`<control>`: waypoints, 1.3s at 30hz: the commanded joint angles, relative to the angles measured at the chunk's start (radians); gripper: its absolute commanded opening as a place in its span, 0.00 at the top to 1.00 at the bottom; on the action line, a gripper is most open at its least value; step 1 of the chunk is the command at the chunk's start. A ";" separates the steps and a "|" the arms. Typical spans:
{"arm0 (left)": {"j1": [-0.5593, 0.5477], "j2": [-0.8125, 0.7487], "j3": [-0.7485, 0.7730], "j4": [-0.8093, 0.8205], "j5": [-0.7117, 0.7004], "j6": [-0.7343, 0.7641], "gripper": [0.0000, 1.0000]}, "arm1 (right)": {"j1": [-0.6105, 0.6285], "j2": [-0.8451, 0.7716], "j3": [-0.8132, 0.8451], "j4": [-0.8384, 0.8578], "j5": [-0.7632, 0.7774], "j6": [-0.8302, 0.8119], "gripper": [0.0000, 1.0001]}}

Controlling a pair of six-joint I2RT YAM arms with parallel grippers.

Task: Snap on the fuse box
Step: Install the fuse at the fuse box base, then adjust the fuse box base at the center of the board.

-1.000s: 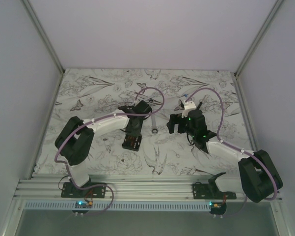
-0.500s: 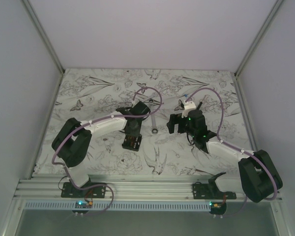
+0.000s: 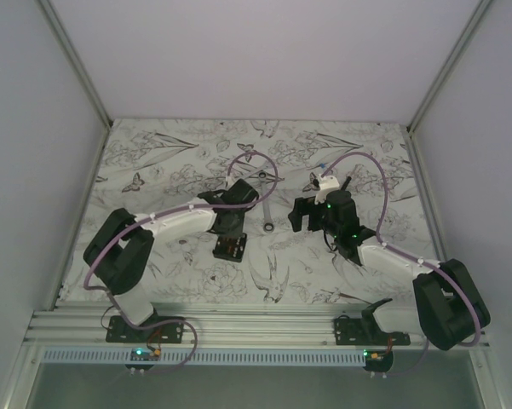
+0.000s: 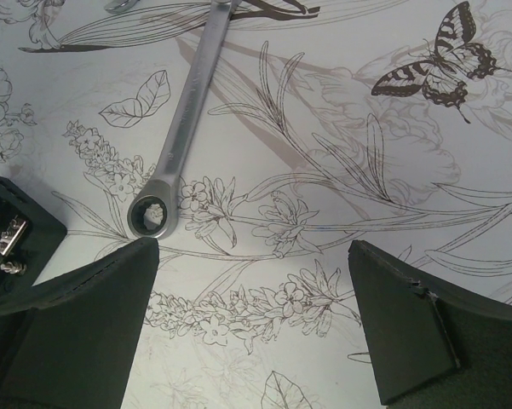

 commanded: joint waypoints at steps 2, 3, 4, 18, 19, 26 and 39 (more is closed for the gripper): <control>-0.023 0.052 0.030 -0.128 0.067 0.004 0.84 | -0.007 -0.003 0.009 0.033 -0.023 0.022 0.00; -0.023 0.039 0.055 -0.129 0.067 0.015 0.75 | -0.007 -0.004 0.009 0.034 -0.028 0.024 0.00; -0.024 0.029 0.081 -0.129 0.067 0.025 0.68 | -0.008 -0.005 0.009 0.035 -0.031 0.025 0.00; 0.039 -0.207 -0.029 -0.136 0.077 -0.025 0.37 | -0.007 -0.042 0.006 -0.013 -0.037 0.031 0.00; 0.052 -0.234 -0.069 -0.136 0.082 -0.035 0.39 | -0.007 -0.042 0.004 -0.015 -0.038 0.035 0.01; 0.141 -0.347 -0.267 -0.134 0.102 -0.082 0.54 | -0.007 -0.051 0.002 -0.030 -0.030 0.044 0.00; 0.143 -0.178 -0.259 0.021 0.166 -0.061 0.64 | -0.007 -0.040 0.010 -0.054 0.024 0.043 0.00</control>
